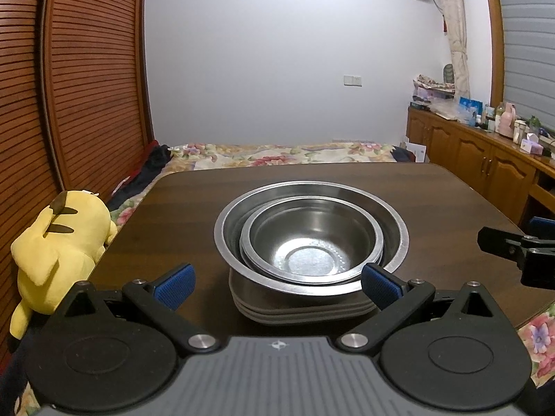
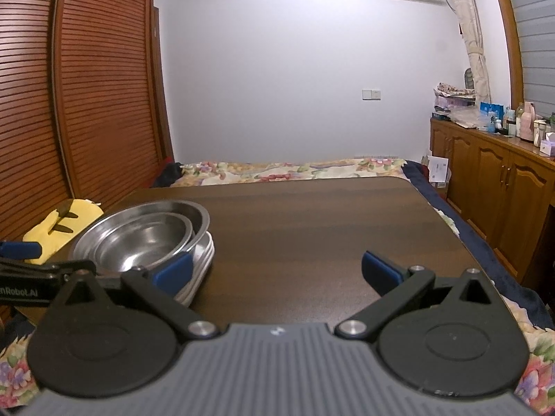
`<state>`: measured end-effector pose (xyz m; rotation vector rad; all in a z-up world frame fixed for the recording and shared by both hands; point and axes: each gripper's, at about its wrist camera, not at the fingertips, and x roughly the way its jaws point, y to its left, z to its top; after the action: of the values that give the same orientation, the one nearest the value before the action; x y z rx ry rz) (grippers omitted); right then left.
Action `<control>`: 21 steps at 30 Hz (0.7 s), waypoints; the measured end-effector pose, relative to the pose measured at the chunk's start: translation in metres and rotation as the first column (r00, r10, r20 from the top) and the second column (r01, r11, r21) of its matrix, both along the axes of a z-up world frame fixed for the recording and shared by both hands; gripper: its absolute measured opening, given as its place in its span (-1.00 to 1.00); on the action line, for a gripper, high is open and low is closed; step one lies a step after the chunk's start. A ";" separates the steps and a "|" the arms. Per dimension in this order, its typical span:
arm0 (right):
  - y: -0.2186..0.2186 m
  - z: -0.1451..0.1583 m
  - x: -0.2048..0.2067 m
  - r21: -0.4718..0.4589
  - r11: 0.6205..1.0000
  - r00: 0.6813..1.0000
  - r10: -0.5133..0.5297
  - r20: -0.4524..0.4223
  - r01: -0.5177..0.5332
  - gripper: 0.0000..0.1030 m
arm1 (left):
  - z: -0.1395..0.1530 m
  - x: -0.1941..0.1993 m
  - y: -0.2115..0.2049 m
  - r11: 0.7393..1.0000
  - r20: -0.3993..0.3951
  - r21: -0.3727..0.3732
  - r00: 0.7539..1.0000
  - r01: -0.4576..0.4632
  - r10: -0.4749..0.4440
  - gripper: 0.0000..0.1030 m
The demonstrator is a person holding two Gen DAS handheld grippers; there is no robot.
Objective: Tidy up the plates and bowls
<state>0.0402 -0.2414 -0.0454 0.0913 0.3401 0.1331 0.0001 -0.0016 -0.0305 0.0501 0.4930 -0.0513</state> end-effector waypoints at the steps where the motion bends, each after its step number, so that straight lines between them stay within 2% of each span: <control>1: 0.000 0.000 0.000 0.000 1.000 1.000 0.000 0.001 0.000 1.00 | 0.000 0.000 0.000 1.000 -0.001 0.000 1.000 0.000 0.000 1.00; 21: -0.003 0.002 -0.001 0.006 1.000 1.000 -0.003 0.004 0.003 1.00 | 0.000 0.001 0.000 1.000 0.000 0.000 1.000 0.000 0.000 1.00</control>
<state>0.0395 -0.2443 -0.0437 0.0975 0.3356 0.1310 0.0008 -0.0012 -0.0305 0.0498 0.4933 -0.0519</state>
